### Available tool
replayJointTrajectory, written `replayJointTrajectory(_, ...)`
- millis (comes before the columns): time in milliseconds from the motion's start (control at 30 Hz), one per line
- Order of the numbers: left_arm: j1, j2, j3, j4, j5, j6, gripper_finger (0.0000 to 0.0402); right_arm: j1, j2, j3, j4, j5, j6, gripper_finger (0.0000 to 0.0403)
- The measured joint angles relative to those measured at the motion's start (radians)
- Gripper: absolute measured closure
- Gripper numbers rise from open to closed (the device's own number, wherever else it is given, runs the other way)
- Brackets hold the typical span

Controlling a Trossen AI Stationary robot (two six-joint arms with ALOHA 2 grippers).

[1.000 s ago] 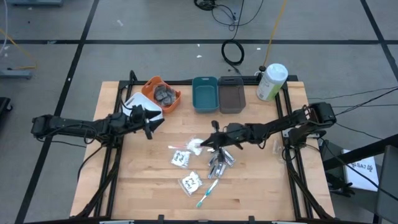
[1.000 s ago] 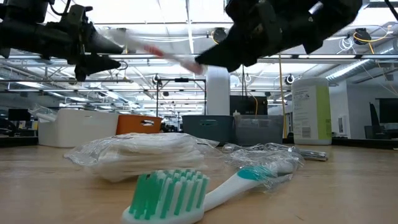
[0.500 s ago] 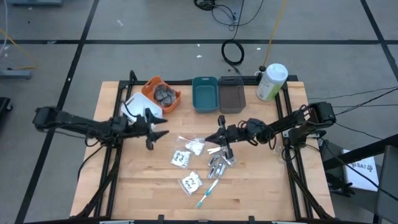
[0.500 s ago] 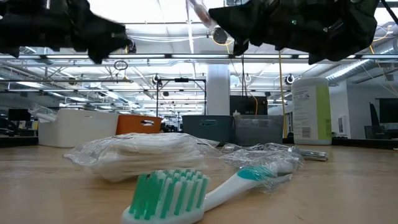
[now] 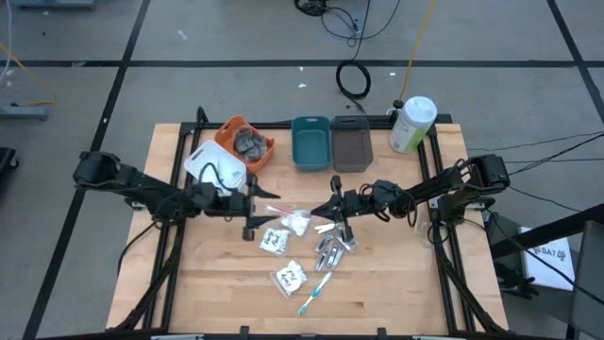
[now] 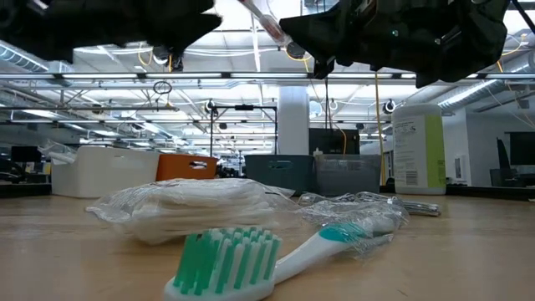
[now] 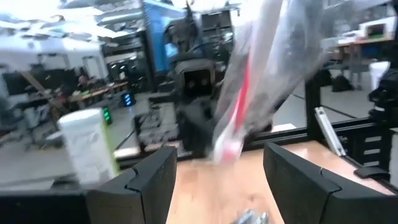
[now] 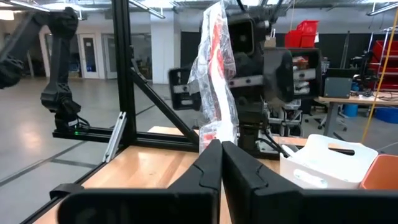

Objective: Pick & Place Travel size toiletries
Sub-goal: Put the orange toothbrush into the white bin

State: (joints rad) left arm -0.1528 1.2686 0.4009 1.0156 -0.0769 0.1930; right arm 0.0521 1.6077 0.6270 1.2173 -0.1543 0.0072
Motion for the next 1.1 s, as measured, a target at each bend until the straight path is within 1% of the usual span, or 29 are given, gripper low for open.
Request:
replayJointTrajectory(167,-0.006,0.105,0.117,-0.001,0.075,0.02,0.0165,0.0,0.0,0.0,-0.004,0.0,0.0,0.0403)
replayJointTrajectory(267,-0.015,0.137,0.152,-0.002,0.078,0.034,0.0165,0.0,0.0,0.0,-0.036,0.0,0.0,0.0403)
replayJointTrajectory(533,-0.033,0.138,0.155,-0.002,0.077,0.077,0.0171,0.002,0.0,0.0,-0.04,-0.003,0.0,0.0403)
replayJointTrajectory(633,-0.033,0.138,0.155,-0.008,0.077,0.09,0.0192,0.002,0.0,0.0,-0.04,-0.003,0.0,0.0403)
replayJointTrajectory(933,-0.033,0.138,0.154,-0.026,0.076,0.091,0.0286,0.002,0.0,0.0,-0.04,-0.003,0.0,0.0403)
replayJointTrajectory(1100,-0.033,0.138,0.154,-0.026,0.076,0.091,0.0329,0.002,0.0,0.0,-0.04,-0.003,0.0,0.0403)
